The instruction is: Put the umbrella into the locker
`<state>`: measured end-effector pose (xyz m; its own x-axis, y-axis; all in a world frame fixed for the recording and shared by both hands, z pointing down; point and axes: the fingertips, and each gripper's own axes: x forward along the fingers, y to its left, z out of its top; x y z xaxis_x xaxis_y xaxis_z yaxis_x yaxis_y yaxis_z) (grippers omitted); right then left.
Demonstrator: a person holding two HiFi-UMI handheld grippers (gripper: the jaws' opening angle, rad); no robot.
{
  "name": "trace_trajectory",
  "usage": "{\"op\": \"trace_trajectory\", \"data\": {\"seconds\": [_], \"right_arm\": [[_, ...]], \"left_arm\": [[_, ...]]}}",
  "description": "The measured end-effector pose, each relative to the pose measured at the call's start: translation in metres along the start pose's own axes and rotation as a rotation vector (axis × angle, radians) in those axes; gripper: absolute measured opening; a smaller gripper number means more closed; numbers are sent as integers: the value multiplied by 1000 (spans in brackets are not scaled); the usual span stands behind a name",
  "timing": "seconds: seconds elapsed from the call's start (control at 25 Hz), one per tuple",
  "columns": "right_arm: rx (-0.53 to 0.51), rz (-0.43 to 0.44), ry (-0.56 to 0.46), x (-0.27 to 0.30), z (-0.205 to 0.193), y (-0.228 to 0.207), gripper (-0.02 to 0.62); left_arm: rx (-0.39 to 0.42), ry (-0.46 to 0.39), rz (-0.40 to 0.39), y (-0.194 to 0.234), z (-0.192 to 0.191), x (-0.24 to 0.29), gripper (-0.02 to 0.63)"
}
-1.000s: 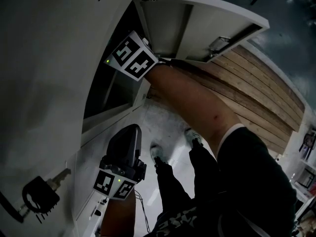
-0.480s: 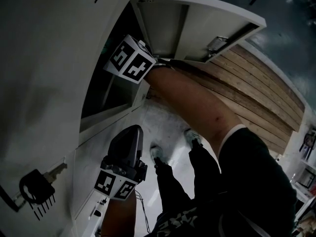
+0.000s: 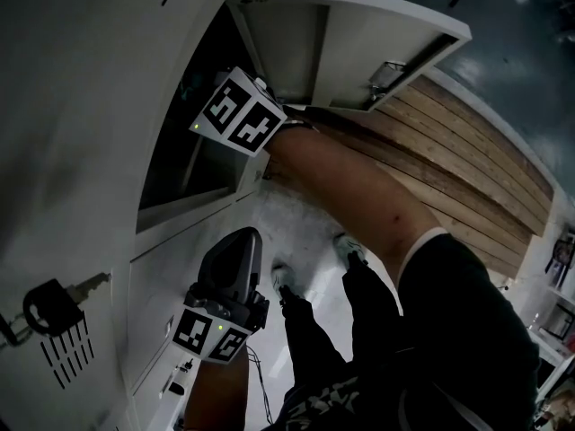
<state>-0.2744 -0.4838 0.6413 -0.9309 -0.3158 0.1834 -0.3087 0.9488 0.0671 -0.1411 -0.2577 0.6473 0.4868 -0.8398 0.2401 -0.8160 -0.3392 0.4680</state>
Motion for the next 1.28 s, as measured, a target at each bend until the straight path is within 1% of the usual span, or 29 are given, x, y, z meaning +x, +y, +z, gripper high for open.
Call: {"op": "trace_trajectory", "data": {"seconds": [0.08,0.36,0.48,0.6,0.96,1.16,1.28], "right_arm": [[7,3,-22,-4,5,3,341],[6,-3,-47,-27,24,11,341],[1,-8,-49,-42,30,17,341],[29,-20,-39,-60,33,17,341],[87,-66,53,-135,30,25,341],[152,-72,127,-180,33,51,339],[209,-88,148,-209,42,71,337]], "left_arm": [[2,-2,0,-2,1,-1,8],[23,-6,2,-14,10,-10,8],[41,-14,2,-19,20,-14,8],[59,-22,-2,-28,31,-19,8],[83,-9,-45,-66,56,-37,8],[95,5,-72,-89,73,-60,8],[116,31,-110,-104,78,-76,8]]}}
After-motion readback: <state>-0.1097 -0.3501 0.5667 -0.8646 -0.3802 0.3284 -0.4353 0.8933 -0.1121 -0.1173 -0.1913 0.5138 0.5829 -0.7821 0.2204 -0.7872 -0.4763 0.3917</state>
